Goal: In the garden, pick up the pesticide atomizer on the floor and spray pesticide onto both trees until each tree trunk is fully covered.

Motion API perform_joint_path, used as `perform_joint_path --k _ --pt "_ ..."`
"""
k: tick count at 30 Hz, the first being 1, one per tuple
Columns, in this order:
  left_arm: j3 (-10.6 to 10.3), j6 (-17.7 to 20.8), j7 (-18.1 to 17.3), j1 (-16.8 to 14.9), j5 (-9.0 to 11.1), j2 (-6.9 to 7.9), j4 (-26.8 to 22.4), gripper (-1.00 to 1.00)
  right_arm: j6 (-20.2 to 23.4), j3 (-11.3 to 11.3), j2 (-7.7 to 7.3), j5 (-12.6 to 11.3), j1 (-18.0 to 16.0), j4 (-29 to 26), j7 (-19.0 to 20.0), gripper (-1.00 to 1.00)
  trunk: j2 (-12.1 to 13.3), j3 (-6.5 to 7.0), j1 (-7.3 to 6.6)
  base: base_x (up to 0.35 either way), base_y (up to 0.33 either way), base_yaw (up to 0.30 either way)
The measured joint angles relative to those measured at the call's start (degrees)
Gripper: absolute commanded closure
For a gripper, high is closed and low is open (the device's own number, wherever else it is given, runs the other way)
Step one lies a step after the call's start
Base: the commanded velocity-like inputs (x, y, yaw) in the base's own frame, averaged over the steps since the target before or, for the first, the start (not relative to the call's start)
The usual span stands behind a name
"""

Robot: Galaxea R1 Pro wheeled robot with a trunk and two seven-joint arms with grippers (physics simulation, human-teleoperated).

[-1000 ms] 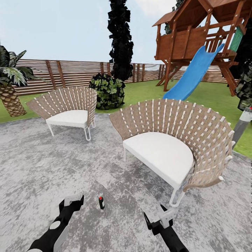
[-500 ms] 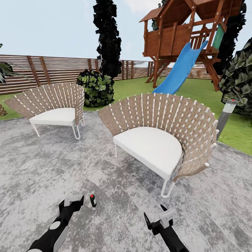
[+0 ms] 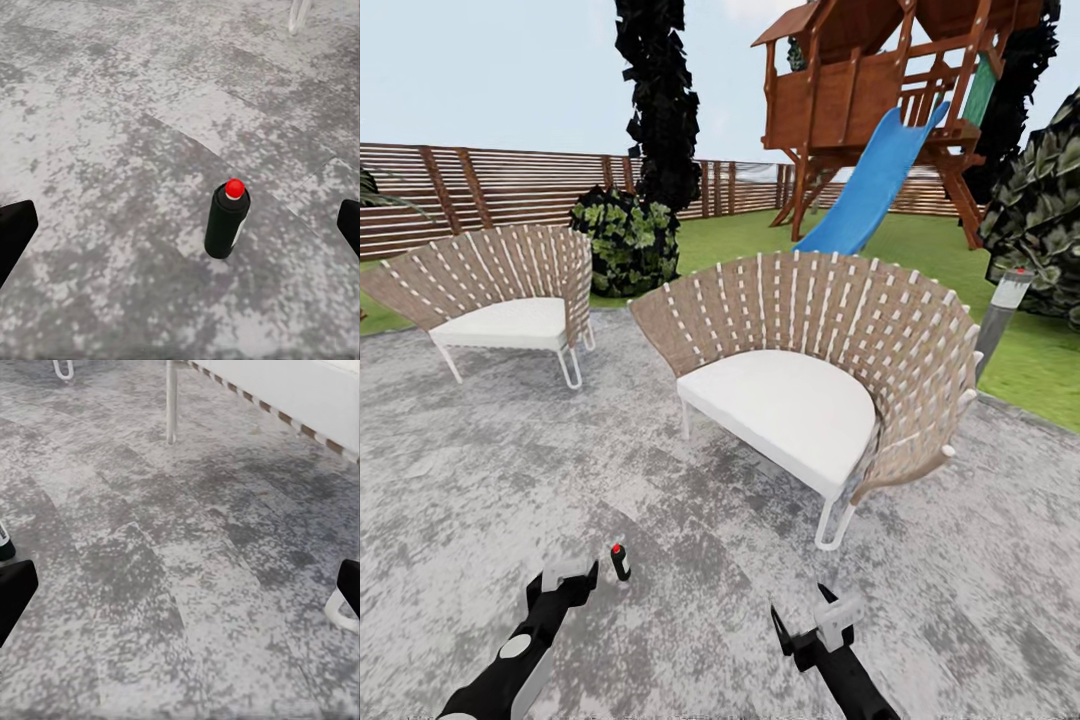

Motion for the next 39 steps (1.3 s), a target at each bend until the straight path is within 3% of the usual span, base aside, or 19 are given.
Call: perform_joint_path --k 19,33,39 --pt "-0.04 0.00 0.36 -0.16 0.00 -0.06 -0.09 -1.00 0.00 0.00 0.00 0.00 0.00 0.20 -0.01 -1.00 -0.25 -4.21 0.49 0.000 0.000 -0.001" --pt "-0.06 0.00 0.36 -0.10 -0.02 -0.08 -0.08 -1.00 -0.02 -0.09 0.00 0.00 0.00 0.16 -0.07 -1.00 -0.44 -7.31 0.85 0.000 0.000 -0.227" --pt "-0.05 -0.05 0.43 0.00 -0.01 -0.01 -0.03 -1.00 0.00 -0.01 0.00 0.00 0.00 0.16 -0.09 -1.00 -0.45 -7.32 0.85 0.000 0.000 -0.032"
